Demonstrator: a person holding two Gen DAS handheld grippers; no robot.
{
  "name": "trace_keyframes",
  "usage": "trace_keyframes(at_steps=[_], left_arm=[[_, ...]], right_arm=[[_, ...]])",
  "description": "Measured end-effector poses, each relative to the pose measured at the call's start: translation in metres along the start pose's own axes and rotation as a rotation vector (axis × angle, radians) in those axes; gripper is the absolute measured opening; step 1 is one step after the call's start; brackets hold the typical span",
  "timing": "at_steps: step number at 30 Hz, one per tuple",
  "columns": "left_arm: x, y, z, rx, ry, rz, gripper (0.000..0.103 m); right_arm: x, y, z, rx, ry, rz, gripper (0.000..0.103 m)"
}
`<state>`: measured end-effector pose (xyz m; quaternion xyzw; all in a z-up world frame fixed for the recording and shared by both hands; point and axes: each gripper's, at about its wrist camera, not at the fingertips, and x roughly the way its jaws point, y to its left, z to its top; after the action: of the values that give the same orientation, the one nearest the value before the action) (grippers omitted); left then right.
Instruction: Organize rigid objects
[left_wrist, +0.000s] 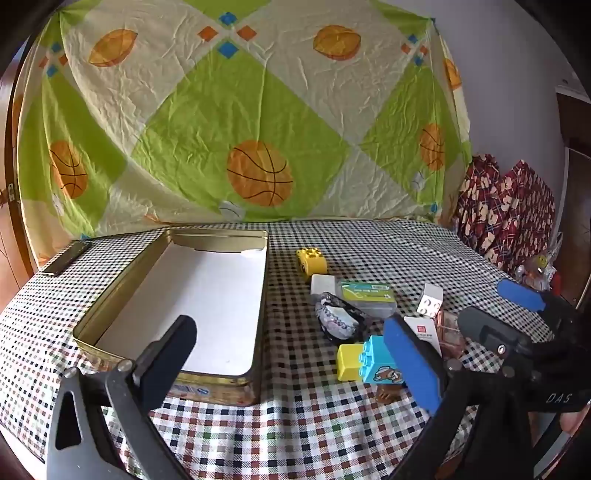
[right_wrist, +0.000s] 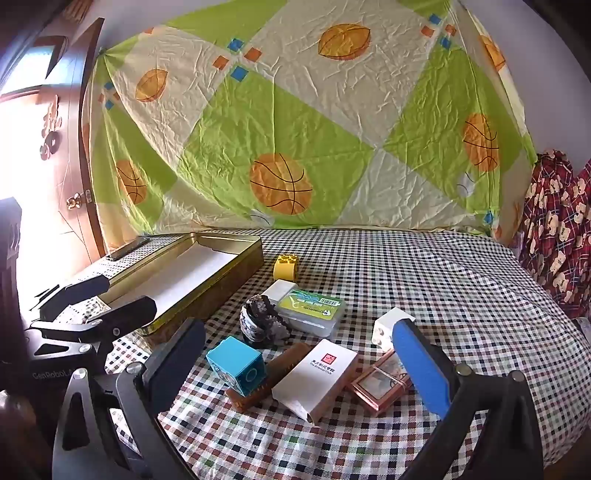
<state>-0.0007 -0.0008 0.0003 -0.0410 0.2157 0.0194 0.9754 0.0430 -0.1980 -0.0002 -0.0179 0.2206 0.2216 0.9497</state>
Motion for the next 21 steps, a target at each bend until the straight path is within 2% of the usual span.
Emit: trace_keyframes(at_steps=[3,8,21], left_arm=[[-0.001,-0.009,0.0,0.048,0.014,0.014,0.103],[0.007,-0.009,-0.004,0.029,0.025,0.01,0.103],[0.005,-0.003,-0.005,0.026,0.024,0.014,0.103]], right_arm=[[0.001,0.002,-0.001,0.01,0.005,0.003,0.102],[0.001,-0.005,-0.006,0.048,0.01,0.016,0.102],[0.004,-0.005,-0.01,0.054,0.019,0.019,0.102]])
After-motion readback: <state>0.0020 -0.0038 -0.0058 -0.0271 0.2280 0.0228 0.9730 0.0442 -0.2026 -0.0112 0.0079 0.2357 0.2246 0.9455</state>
